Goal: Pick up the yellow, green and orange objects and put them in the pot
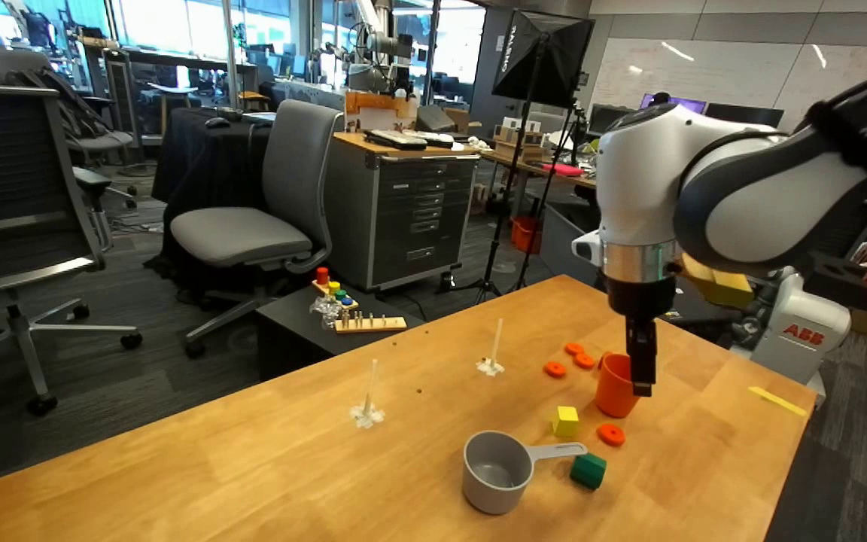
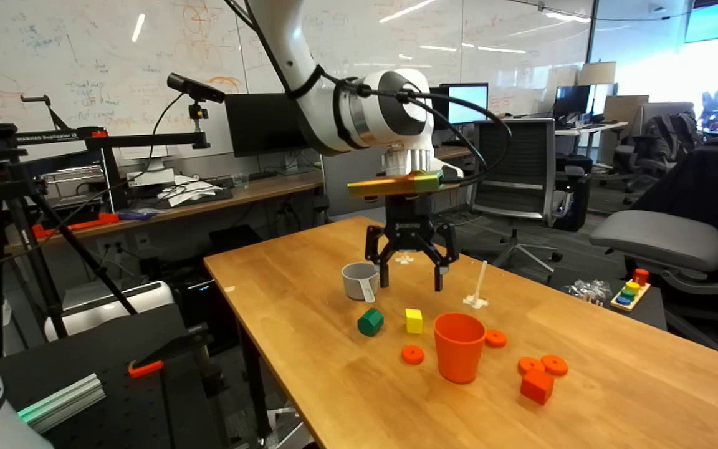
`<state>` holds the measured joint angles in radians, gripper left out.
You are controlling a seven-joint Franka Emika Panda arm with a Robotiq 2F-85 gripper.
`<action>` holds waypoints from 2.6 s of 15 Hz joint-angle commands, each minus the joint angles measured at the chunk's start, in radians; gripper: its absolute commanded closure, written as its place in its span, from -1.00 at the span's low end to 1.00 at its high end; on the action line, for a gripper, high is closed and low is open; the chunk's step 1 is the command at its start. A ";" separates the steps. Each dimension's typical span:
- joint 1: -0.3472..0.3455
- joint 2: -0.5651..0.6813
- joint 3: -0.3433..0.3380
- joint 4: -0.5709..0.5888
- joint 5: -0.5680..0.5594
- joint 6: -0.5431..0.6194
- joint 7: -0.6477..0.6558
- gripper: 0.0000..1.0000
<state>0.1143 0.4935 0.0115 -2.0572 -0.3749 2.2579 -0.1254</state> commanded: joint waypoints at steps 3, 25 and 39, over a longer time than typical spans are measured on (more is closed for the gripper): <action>0.011 0.087 -0.002 0.075 -0.017 -0.024 0.016 -1.00; 0.059 0.467 0.048 0.468 0.005 -0.097 -0.127 -1.00; 0.048 0.494 0.068 0.561 0.068 -0.264 -0.172 0.56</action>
<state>0.1757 0.9836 0.0654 -1.5174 -0.3355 2.0452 -0.2874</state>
